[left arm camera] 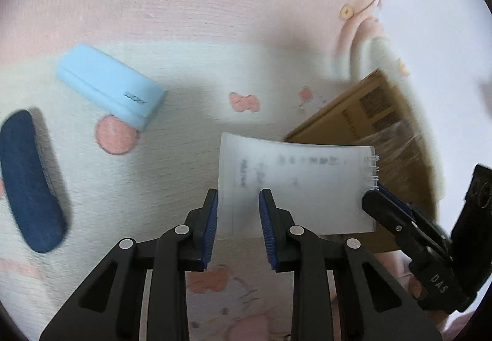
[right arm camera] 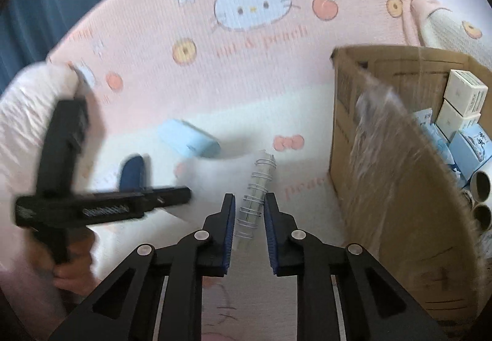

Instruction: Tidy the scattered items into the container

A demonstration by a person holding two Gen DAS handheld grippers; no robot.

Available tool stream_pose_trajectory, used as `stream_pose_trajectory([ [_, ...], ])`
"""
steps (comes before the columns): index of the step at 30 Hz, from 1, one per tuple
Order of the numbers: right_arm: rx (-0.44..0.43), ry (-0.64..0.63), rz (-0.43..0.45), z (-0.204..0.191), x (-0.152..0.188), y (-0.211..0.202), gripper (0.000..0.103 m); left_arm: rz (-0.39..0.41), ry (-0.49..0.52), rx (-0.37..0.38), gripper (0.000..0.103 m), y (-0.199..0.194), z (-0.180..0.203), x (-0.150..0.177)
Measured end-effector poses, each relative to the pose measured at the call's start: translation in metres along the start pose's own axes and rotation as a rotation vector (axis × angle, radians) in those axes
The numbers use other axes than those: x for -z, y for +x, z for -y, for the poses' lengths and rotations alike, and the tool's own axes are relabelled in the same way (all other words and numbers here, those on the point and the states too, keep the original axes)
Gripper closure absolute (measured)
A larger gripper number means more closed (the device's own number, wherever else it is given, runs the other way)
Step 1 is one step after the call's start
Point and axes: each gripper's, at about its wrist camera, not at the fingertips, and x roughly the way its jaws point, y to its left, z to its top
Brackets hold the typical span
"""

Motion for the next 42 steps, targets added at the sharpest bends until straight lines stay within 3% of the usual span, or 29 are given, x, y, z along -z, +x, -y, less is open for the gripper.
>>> stream_pose_trajectory([
  [2,0.014,0.006,0.02,0.002,-0.004,-0.01,0.087,0.001,-0.035,0.06,0.074,0.007,0.004,0.0],
  [4,0.04,-0.003,0.004,0.003,-0.006,-0.011,0.087,0.002,-0.028,0.062,0.074,0.015,0.009,0.0],
  [8,-0.015,0.112,-0.049,0.023,0.001,-0.004,0.087,-0.063,-0.017,0.041,0.074,0.032,0.01,0.01],
  [15,-0.078,0.185,-0.08,0.032,0.01,0.003,0.086,-0.134,-0.081,0.1,0.074,0.057,-0.005,0.025],
  [20,0.022,0.196,-0.2,0.031,0.019,0.031,0.085,-0.162,-0.116,0.143,0.074,0.065,-0.014,0.029],
  [25,0.03,0.245,-0.193,0.032,0.027,0.039,0.087,-0.179,-0.128,0.159,0.073,0.073,-0.014,0.03],
  [31,-0.025,0.341,-0.133,0.041,0.017,0.033,0.094,-0.166,-0.231,0.164,0.072,0.068,-0.029,0.032],
  [33,-0.026,0.35,-0.119,0.04,0.011,0.034,0.095,-0.145,-0.295,0.204,0.062,0.063,-0.037,0.034],
  [35,-0.035,0.358,-0.106,0.038,0.006,0.036,0.095,-0.137,-0.39,0.293,0.052,0.06,-0.049,0.04],
  [39,-0.037,0.363,-0.057,0.034,-0.006,0.036,0.095,-0.066,-0.526,0.33,0.046,0.052,-0.067,0.055],
  [42,-0.046,0.4,-0.021,0.038,-0.015,0.03,0.095,-0.038,-0.566,0.362,0.041,0.052,-0.069,0.059],
])
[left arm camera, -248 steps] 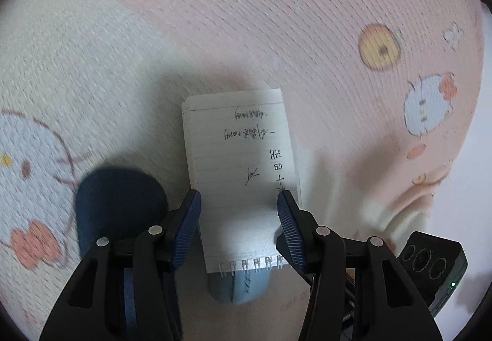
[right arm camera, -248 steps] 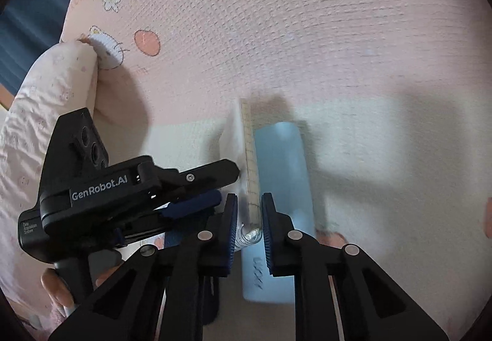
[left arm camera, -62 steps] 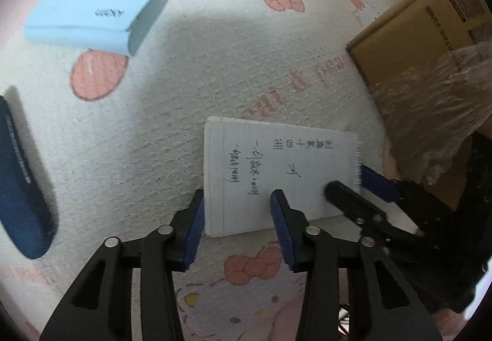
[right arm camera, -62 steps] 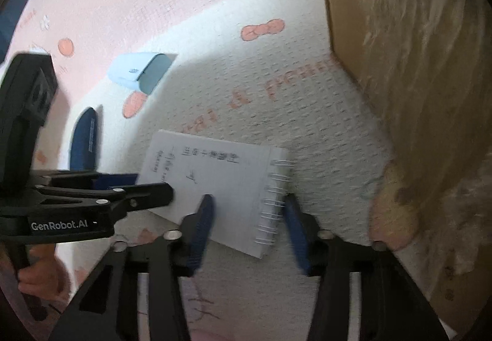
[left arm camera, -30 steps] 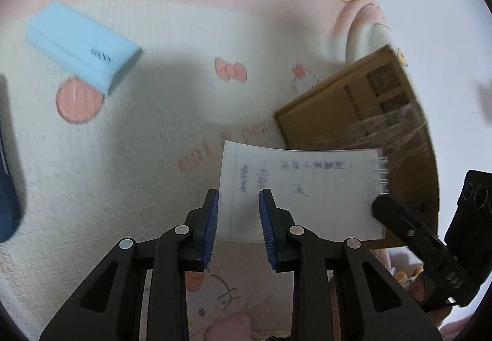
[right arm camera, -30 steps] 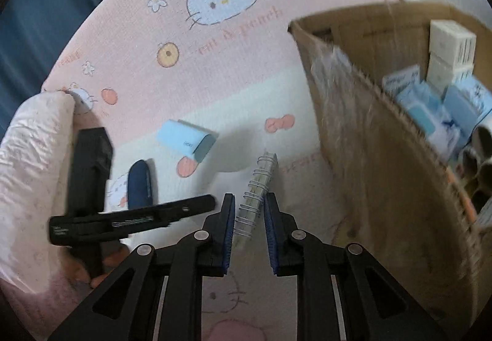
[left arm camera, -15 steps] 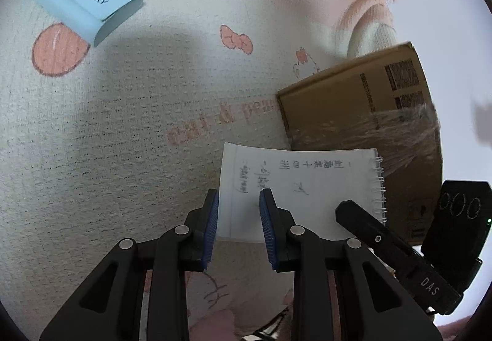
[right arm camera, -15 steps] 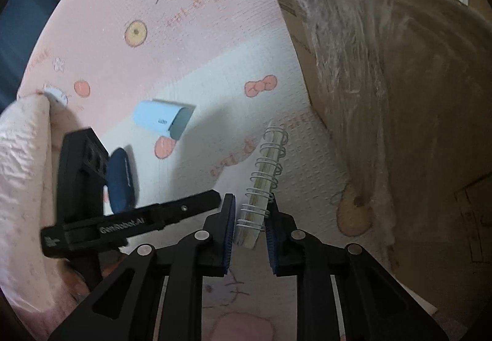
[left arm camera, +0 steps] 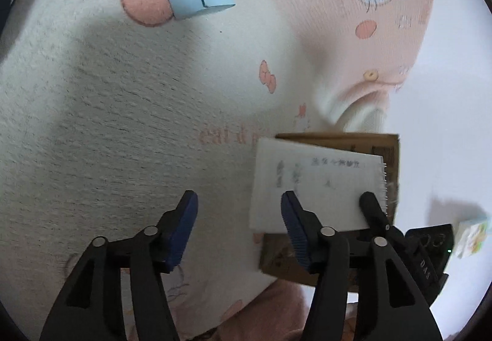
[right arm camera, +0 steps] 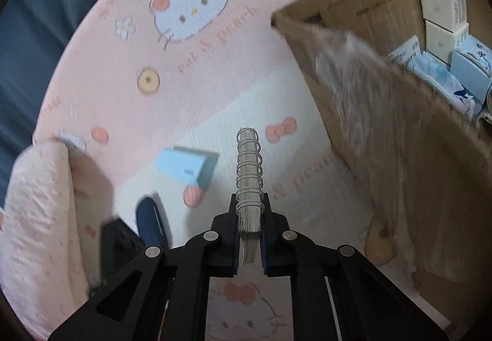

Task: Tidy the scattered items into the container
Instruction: 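Lift the notepad and carry it toward the cardboard box, then lower the held notepad into the cardboard box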

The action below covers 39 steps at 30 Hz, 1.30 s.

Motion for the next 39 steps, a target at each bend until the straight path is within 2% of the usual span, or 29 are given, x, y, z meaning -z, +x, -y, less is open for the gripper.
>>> stream_pose_trajectory([
  [4,-0.041,0.068,0.049,0.003,-0.01,-0.007,0.095,0.007,-0.041,0.083,0.039,0.008,0.003,0.001],
  [8,-0.072,0.131,0.079,0.004,-0.01,-0.007,0.095,0.018,-0.108,0.207,0.039,0.013,0.009,-0.002],
  [11,-0.076,0.154,0.085,0.004,-0.008,-0.009,0.095,0.009,-0.111,0.222,0.04,0.016,0.019,-0.006],
  [12,-0.07,0.154,0.088,0.003,-0.008,-0.011,0.095,0.015,-0.103,0.219,0.048,0.015,0.023,-0.007],
  [15,-0.031,0.135,0.12,-0.002,-0.007,-0.023,0.095,0.032,-0.046,0.189,0.065,0.012,0.044,-0.01],
  [20,0.049,0.075,0.233,-0.018,-0.024,-0.058,0.095,0.021,-0.032,0.283,0.073,0.018,0.077,-0.017],
  [25,0.078,0.065,0.324,-0.021,-0.041,-0.091,0.095,0.014,0.062,0.311,0.074,0.025,0.125,-0.021],
  [30,0.081,0.119,0.413,-0.006,-0.056,-0.125,0.095,-0.035,0.155,0.3,0.074,0.039,0.174,-0.016],
  [34,0.097,0.18,0.466,0.013,-0.069,-0.149,0.095,-0.083,0.225,0.239,0.074,0.062,0.223,-0.007],
  [39,0.171,0.257,0.526,0.046,-0.077,-0.177,0.095,-0.164,0.275,0.171,0.074,0.099,0.264,0.009],
])
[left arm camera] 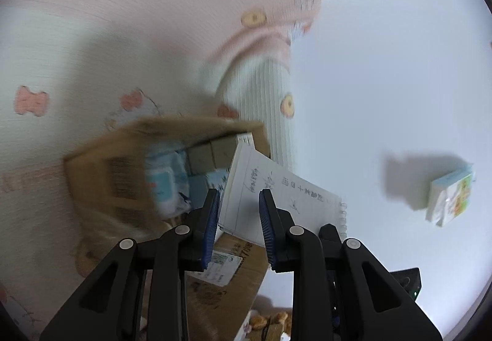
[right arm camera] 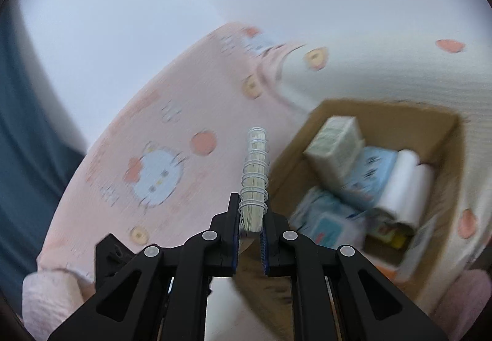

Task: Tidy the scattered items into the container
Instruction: 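Lower the held notepad into the cardboard box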

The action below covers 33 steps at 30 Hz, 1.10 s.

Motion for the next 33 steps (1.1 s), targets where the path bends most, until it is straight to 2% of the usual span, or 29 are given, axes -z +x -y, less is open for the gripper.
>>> stream_pose_trajectory([
  [4,0.062,0.03,0.027,0.028,-0.02,-0.003,0.095,-0.105,-0.012,-0.07,0.074,0.05,0.019,0.0],
  [6,0.087,0.049,0.023,0.044,-0.029,-0.002,0.095,-0.131,-0.027,-0.095,0.074,0.068,0.023,0.001],
  [9,0.111,0.073,0.023,0.067,-0.039,-0.002,0.094,-0.163,0.012,-0.139,0.074,0.095,0.036,0.007],
  [11,0.132,0.081,0.022,0.08,-0.044,-0.003,0.094,-0.189,0.024,-0.164,0.074,0.11,0.035,0.012],
  [15,0.183,0.102,0.009,0.106,-0.052,0.001,0.094,-0.252,-0.022,-0.187,0.074,0.142,0.028,0.015],
  [17,0.21,0.104,-0.001,0.115,-0.056,0.005,0.094,-0.276,-0.001,-0.214,0.074,0.155,0.03,0.016],
  [21,0.255,0.092,-0.04,0.127,-0.059,0.02,0.093,-0.294,-0.047,-0.253,0.074,0.168,0.02,0.013],
  [29,0.332,0.041,-0.081,0.124,-0.057,0.049,0.092,-0.316,-0.064,-0.325,0.074,0.182,0.007,0.008],
  [33,0.372,0.083,-0.075,0.131,-0.057,0.06,0.092,-0.354,-0.156,-0.318,0.074,0.182,-0.009,0.014],
])
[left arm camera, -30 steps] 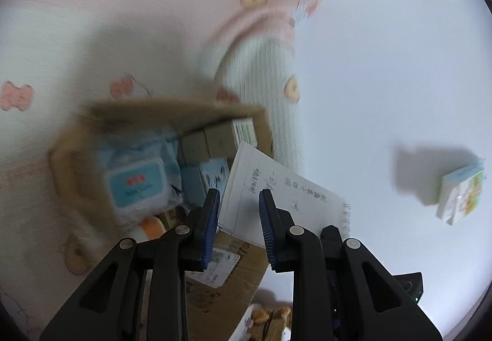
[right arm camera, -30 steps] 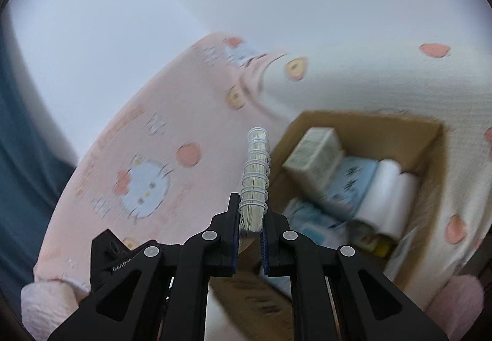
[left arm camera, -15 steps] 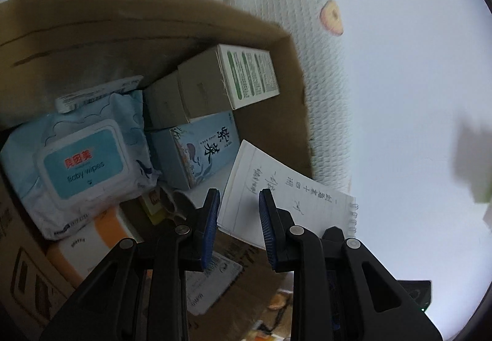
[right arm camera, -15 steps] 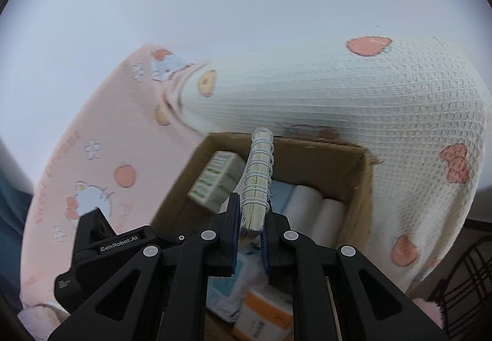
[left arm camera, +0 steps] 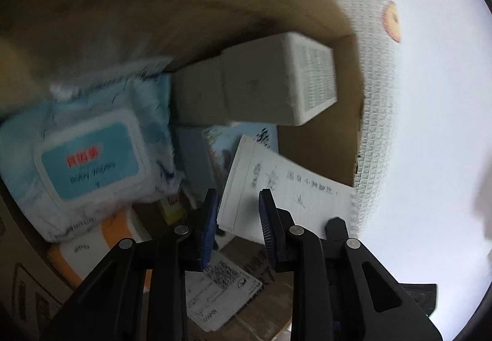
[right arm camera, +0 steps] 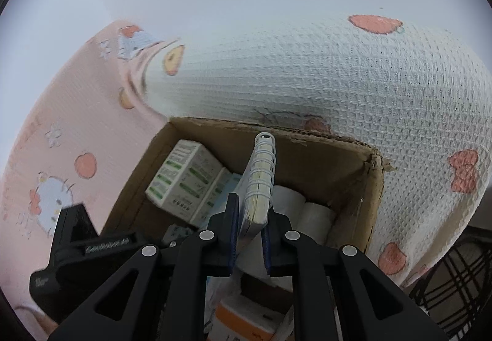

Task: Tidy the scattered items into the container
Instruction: 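Lower the held notepad into the cardboard box, then open the right gripper to release the notepad inside the box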

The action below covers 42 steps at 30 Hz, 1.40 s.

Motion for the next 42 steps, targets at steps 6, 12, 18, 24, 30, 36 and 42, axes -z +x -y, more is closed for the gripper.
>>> stream_pose_trajectory([
  [6,0.065,-0.083,0.035,-0.015,0.006,0.0,0.092,0.002,-0.004,0.009,0.074,-0.005,-0.01,0.021],
  [12,0.072,-0.072,0.034,-0.012,0.006,-0.001,0.092,-0.055,-0.023,0.05,0.074,0.002,-0.01,0.047],
  [18,0.064,-0.063,0.019,-0.01,0.008,-0.001,0.092,-0.025,-0.002,0.07,0.092,0.008,-0.006,0.052],
  [24,0.025,-0.05,-0.029,-0.006,0.009,-0.003,0.092,0.014,0.003,0.053,0.095,0.007,-0.007,0.048],
  [30,0.017,-0.089,-0.097,-0.011,0.013,-0.006,0.091,0.059,-0.022,0.029,0.095,0.005,-0.019,0.034],
  [36,0.031,-0.13,-0.149,-0.015,0.008,-0.003,0.089,0.046,-0.012,0.05,0.095,0.002,-0.02,0.043],
  [42,0.034,-0.131,-0.218,-0.005,0.015,-0.021,0.081,0.0,-0.016,0.049,0.074,0.007,-0.027,0.066],
])
